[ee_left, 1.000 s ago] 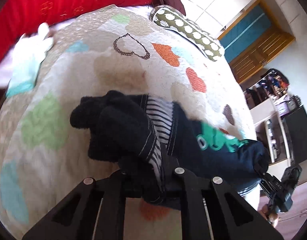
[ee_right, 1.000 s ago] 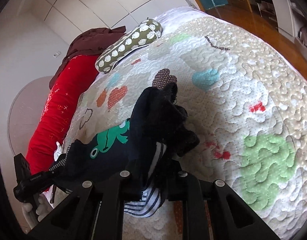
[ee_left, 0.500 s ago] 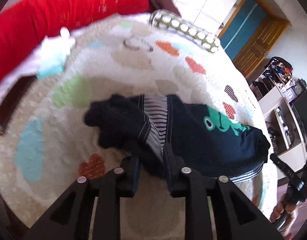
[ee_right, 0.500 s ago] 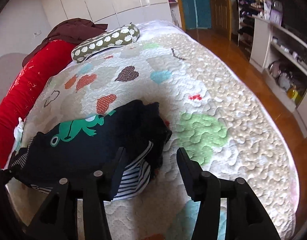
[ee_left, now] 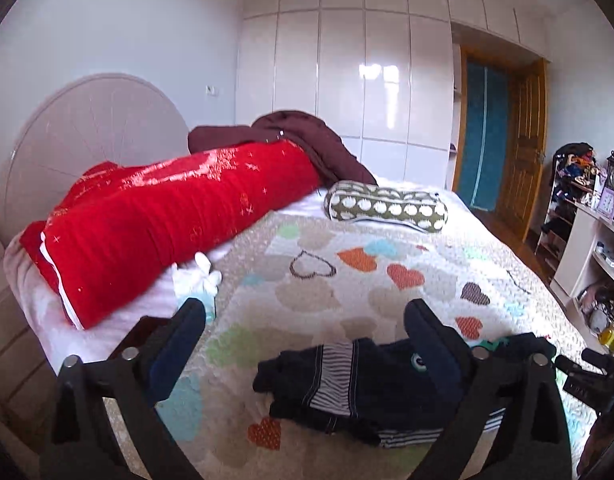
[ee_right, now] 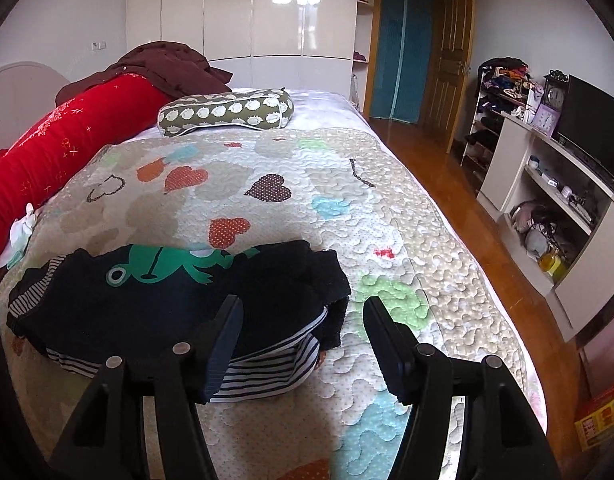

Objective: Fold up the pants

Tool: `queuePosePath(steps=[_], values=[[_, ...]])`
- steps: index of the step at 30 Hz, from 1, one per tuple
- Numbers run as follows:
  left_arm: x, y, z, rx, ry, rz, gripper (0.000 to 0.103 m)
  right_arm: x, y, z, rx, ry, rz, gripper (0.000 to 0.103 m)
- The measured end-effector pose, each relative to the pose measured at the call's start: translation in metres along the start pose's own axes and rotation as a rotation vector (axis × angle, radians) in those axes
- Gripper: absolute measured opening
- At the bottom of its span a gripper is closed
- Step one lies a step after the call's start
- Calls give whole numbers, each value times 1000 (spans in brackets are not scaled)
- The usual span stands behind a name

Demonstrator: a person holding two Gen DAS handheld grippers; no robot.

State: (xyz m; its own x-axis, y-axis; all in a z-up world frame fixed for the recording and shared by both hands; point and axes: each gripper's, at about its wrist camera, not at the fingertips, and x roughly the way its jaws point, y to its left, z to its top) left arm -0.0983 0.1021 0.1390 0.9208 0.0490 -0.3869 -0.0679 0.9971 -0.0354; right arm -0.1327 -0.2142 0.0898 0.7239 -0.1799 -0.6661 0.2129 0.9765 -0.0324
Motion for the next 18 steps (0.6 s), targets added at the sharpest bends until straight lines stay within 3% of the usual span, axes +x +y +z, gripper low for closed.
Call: queuePosePath(steps=[5,18], values=[[-5,-4,4,9,-26,11,103,4,0,-4,-10,2,-33,69],[43,10,-24,-40,217,7,103,19,-22,-19,71,77,3,70]])
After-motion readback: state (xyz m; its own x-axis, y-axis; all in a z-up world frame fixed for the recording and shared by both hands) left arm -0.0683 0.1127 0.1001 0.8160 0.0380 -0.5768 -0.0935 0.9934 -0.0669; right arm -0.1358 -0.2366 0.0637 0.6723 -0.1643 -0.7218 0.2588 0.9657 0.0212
